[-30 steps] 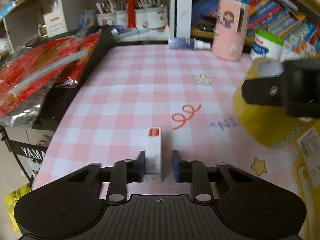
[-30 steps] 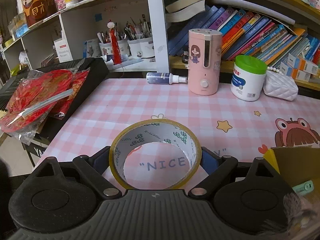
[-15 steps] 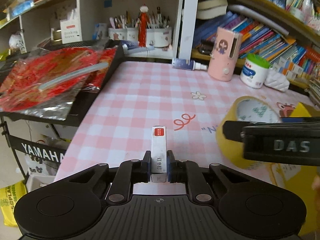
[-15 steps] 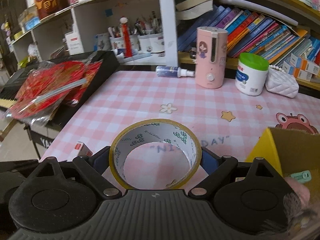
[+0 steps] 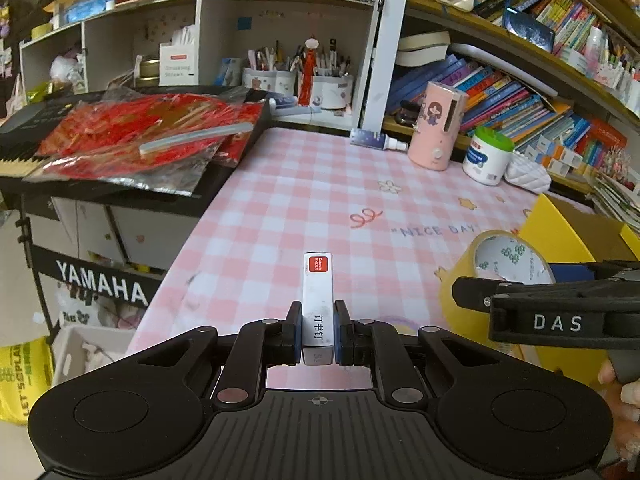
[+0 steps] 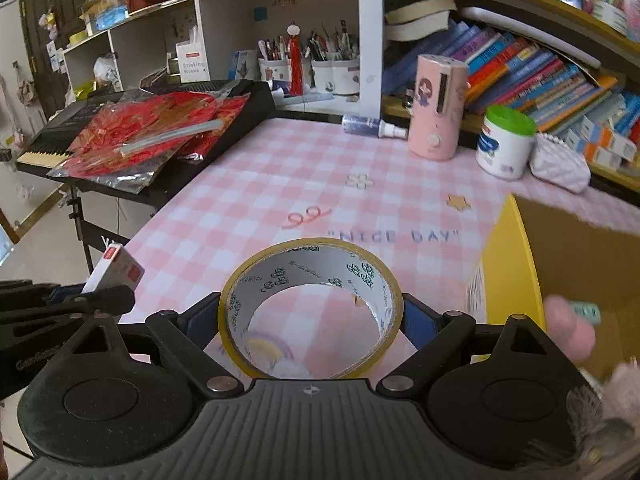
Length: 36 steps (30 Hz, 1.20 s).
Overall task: Organize objects
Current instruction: 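Carry the white box in the left tool while the right tool carries the tape roll to the box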
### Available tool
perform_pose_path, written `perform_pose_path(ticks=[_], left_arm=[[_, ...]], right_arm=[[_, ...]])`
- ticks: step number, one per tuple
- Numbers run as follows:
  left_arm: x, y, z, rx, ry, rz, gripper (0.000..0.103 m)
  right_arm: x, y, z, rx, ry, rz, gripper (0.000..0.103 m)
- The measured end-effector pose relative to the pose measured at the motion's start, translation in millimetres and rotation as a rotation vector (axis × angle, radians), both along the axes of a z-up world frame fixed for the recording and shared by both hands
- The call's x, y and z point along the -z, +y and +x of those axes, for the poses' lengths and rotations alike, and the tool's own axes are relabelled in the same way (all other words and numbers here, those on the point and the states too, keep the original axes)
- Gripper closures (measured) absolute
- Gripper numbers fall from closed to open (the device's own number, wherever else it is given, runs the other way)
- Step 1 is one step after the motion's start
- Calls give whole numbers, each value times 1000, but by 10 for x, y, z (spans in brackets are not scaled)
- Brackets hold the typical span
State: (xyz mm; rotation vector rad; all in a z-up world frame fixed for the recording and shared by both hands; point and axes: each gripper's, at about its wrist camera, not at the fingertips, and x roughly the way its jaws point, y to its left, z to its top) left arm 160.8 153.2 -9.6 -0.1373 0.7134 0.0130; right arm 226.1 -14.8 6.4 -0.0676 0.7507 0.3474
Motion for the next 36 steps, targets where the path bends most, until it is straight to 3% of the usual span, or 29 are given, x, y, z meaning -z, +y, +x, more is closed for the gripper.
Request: perform_pose_path(ticks=[18, 36], left_arm=[[-30, -10, -1083, 6, -11, -22, 90], [-50, -286, -1689, 138, -18, 2, 90]], right_arm=[[34, -7, -1102, -14, 12, -6, 12], [94, -371, -1967, 114, 33, 28, 12]])
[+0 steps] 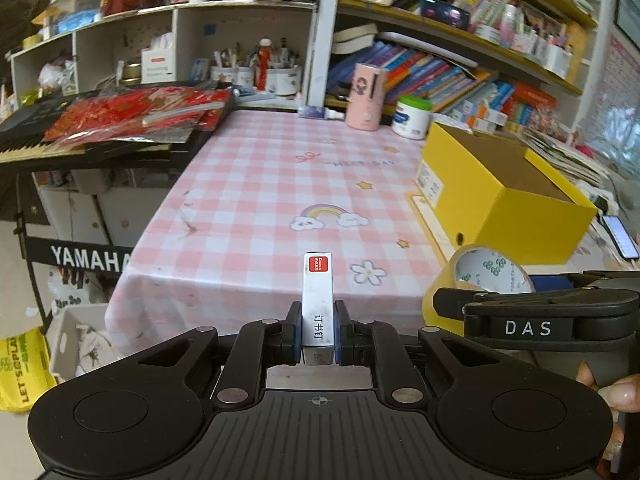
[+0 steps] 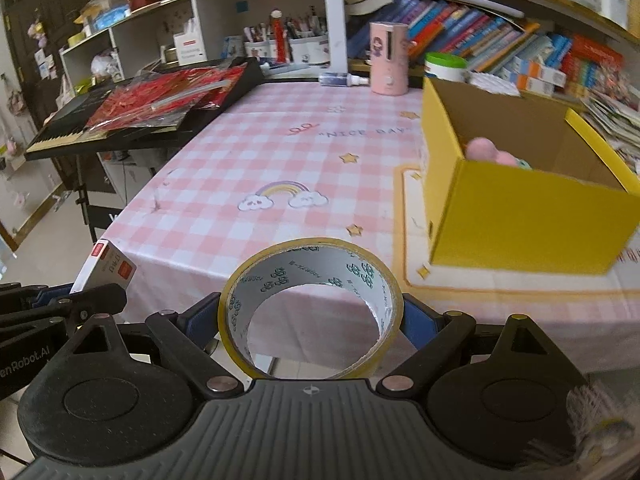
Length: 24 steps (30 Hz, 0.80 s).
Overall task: Organize objects
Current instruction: 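Carry the white box in the left tool while the right tool carries the tape roll to the box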
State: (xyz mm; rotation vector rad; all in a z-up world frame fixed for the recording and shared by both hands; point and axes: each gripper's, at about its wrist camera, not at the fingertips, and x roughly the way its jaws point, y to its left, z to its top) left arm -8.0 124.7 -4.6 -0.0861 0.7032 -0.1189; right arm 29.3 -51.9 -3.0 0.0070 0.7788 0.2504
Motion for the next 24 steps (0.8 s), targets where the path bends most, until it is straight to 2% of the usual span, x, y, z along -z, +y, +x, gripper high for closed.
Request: perform_pose_path(ticks=[24], left_arm=[[-1, -827, 139, 293, -7, -2, 90]], right_arm=[[12, -866, -429, 294, 12, -6, 12]])
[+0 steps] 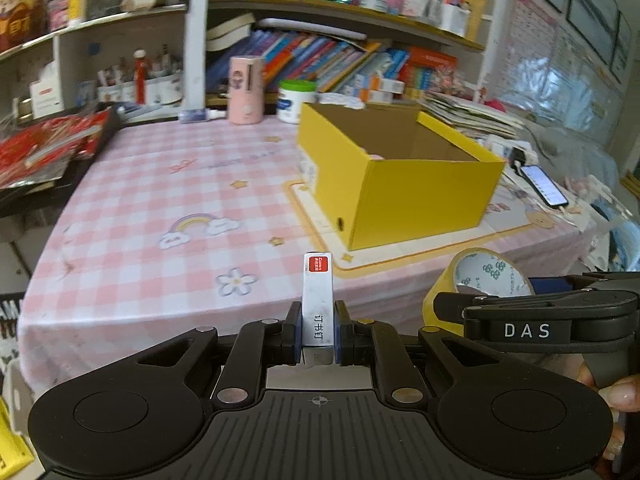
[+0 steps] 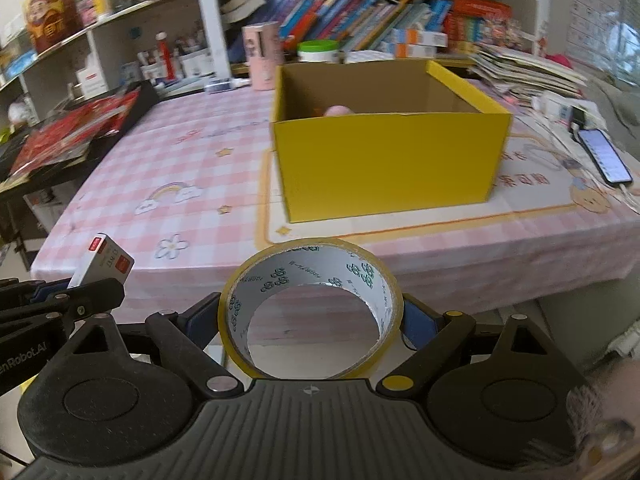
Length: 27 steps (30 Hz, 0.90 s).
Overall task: Organize objects
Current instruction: 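Carry the white box in the left tool while the right tool carries the tape roll to the box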
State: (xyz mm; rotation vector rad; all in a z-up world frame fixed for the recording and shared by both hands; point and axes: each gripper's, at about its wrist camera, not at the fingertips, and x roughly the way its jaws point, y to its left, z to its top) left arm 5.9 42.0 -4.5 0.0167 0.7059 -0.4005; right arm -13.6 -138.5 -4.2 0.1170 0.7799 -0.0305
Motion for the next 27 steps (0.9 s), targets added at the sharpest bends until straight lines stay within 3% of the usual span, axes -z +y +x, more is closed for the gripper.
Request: perform_pose_path(ticks=[9, 27], left_arm=[[-38, -331, 138, 64, -9, 6, 90], [-329, -871, 576, 58, -127, 21, 90]], right_arm=[[-34, -323, 35, 72, -2, 3, 12], [-275, -821, 535, 33, -67, -16, 12]])
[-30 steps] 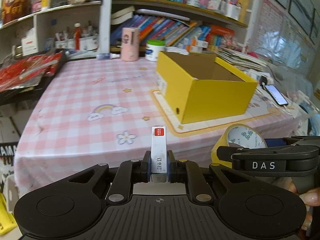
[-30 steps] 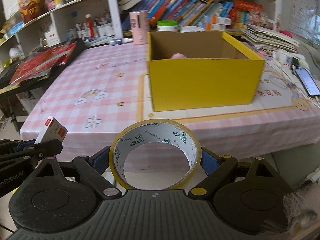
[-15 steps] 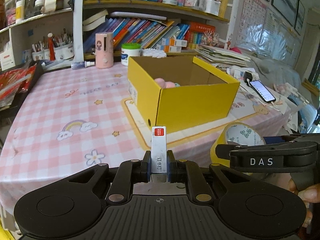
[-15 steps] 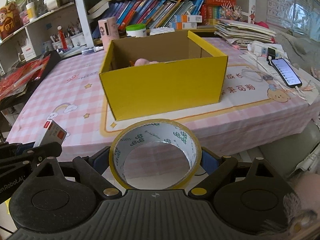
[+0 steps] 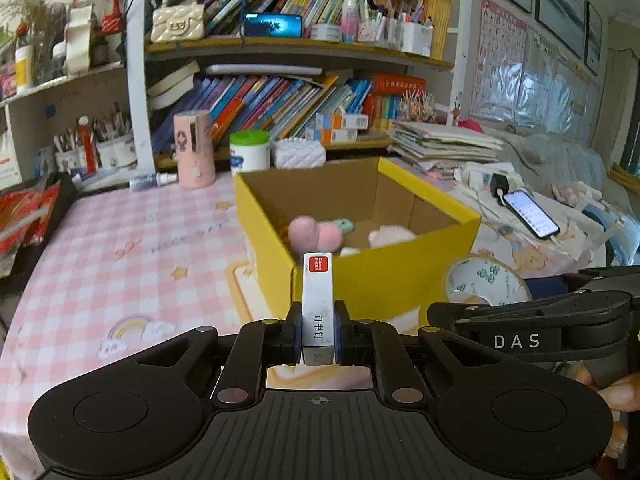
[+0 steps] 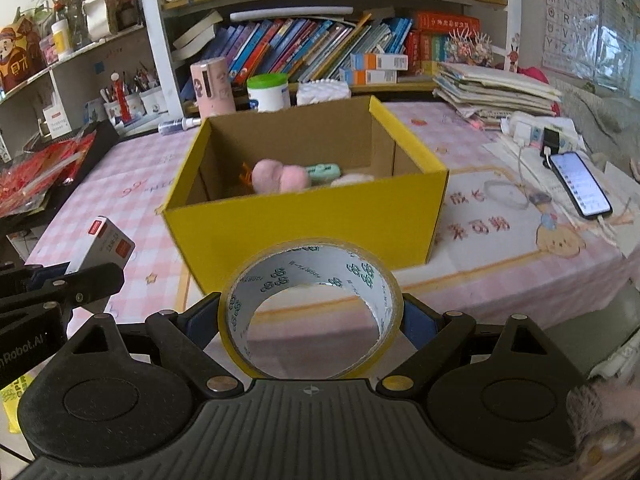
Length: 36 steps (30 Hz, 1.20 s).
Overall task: Organize objects
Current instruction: 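Carry the white box in the left tool while the right tool carries the tape roll to the box, then open the left tool to drop the white box in while the right tool drops the tape roll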
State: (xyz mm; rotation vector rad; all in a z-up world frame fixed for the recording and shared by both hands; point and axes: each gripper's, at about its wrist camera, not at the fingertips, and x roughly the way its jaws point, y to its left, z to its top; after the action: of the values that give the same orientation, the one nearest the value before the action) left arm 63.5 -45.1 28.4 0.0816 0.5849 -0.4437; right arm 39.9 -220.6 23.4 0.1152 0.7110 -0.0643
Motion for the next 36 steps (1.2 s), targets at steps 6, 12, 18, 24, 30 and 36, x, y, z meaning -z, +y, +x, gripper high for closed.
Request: perform_pose_path(ticks=[6, 12, 18, 24, 30, 36], left_arm=[[-140, -272, 235, 5, -55, -10, 90], [-234, -545, 507, -10, -108, -8, 90], [-113, -759, 779, -50, -76, 44, 90], [147, -927, 1062, -103, 4, 102, 90], [313, -1007, 1247, -139, 54, 162, 90], [410, -1044, 1306, -162, 81, 195, 89]], right_arm=[[-187, -238, 215, -25, -96, -37, 12], [-333, -548, 502, -39, -164, -54, 12], [-362, -772, 853, -62, -181, -44, 12], [-274, -807, 1183, -129, -161, -37, 12], [-159, -739, 1452, -217, -127, -33, 12], [-65, -672, 1682, -286, -92, -25, 12]])
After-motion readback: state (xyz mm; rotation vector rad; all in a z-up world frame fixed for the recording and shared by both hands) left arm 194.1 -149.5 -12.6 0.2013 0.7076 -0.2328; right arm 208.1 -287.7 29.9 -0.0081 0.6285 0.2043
